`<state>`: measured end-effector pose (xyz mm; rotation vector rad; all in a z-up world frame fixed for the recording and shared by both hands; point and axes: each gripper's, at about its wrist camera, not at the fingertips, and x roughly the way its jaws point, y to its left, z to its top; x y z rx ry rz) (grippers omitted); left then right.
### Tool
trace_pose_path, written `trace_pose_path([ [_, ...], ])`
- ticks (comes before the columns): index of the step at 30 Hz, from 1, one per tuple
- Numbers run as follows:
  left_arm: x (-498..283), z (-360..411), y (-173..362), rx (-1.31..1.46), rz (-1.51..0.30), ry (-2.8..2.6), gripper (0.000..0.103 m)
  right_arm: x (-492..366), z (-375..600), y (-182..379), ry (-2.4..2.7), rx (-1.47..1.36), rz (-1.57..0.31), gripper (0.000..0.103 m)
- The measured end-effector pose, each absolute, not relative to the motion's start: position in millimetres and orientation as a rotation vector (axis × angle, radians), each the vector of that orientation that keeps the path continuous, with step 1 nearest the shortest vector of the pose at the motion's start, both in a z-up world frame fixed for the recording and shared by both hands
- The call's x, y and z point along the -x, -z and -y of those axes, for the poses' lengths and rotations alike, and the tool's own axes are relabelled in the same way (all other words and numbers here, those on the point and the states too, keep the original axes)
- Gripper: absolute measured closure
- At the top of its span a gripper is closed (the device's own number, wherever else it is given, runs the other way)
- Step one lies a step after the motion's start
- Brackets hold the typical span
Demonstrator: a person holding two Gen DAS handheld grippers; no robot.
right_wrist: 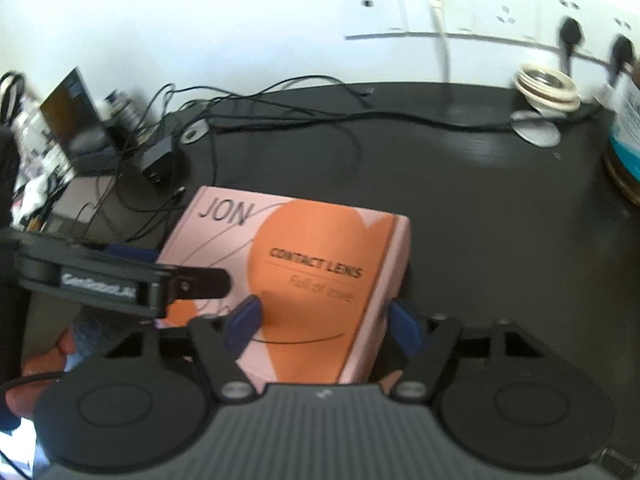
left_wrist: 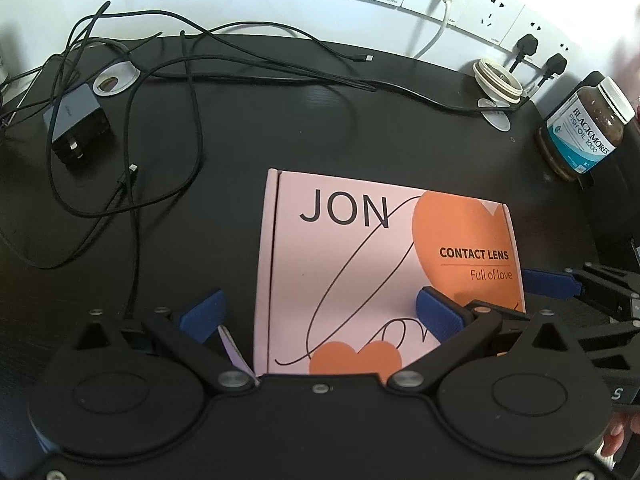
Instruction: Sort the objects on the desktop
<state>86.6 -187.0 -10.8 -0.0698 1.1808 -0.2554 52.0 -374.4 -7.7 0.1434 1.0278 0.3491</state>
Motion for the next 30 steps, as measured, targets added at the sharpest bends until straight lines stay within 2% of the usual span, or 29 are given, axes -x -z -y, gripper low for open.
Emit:
trace_pose_path([
  [30, -145, 196, 18, 0.139, -1.161, 0.245, 0.000, -107, 388, 12, -0.339, -0.128, -0.950, 0.037],
])
